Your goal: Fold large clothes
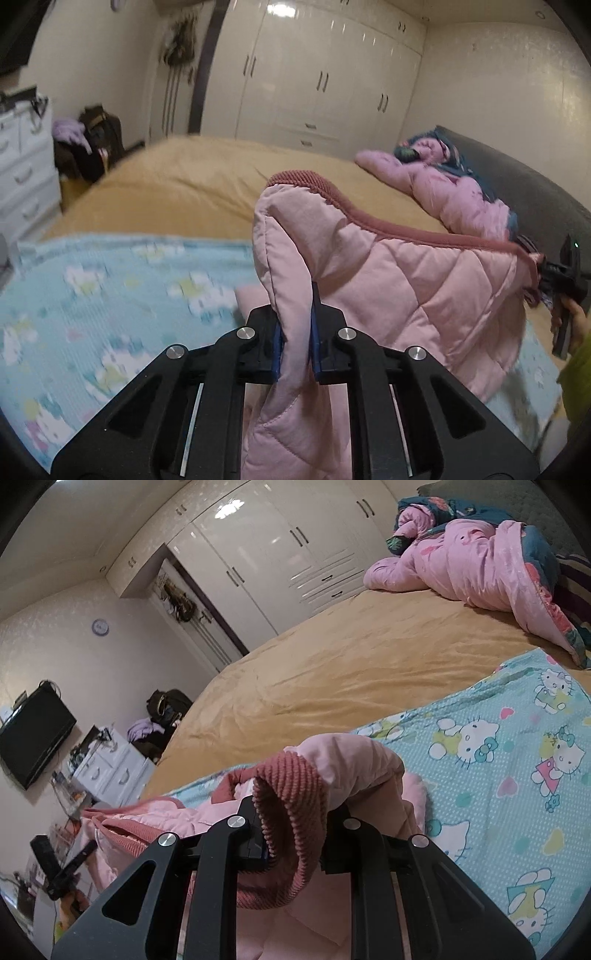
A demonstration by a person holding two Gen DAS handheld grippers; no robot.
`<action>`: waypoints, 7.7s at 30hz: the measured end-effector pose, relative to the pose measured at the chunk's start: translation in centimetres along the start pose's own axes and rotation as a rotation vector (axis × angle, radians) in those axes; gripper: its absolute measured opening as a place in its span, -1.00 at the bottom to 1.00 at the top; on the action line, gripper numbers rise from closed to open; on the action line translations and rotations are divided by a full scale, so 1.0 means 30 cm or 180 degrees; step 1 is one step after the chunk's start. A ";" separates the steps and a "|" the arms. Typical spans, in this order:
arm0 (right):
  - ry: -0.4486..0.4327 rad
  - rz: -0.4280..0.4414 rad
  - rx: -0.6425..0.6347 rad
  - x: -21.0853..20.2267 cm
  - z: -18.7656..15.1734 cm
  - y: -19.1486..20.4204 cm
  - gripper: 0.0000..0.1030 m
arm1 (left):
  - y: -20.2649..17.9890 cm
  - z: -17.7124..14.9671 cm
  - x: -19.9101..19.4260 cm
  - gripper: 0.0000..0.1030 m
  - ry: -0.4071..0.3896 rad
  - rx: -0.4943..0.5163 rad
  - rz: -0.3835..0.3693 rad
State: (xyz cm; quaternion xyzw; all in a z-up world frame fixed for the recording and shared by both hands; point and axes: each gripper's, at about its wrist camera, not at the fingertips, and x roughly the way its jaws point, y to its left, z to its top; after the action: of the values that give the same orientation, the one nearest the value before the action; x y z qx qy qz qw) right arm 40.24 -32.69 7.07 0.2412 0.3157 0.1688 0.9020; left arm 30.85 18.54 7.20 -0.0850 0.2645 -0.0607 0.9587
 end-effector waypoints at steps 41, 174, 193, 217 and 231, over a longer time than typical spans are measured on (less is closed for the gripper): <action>0.0501 -0.0884 -0.0811 0.319 -0.048 -0.145 0.68 | -0.015 0.057 0.422 -0.90 0.0353 0.0225 0.0611; 0.0578 -0.0745 -0.0443 -0.036 -0.350 -0.150 0.92 | 0.042 -0.259 0.230 0.84 0.0868 -0.0218 0.0781; 0.1296 -0.0248 -0.0030 0.310 -0.354 -0.339 0.92 | 0.095 -0.281 0.499 0.84 0.1137 -0.0134 0.0429; 0.1232 0.0188 -0.0032 0.255 -0.296 -0.204 -0.14 | -0.022 -0.217 0.449 -0.41 0.0915 -0.0175 0.0216; 0.1355 0.0397 -0.0140 0.003 -0.361 -0.089 -0.15 | -0.137 -0.256 0.143 -0.41 0.0787 -0.0120 0.0208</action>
State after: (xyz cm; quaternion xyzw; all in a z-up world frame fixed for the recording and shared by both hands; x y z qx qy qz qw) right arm 33.67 -31.29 -1.83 0.1994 0.4798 0.2782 0.8079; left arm 30.23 12.83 -0.63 -0.0862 0.3844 -0.0344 0.9185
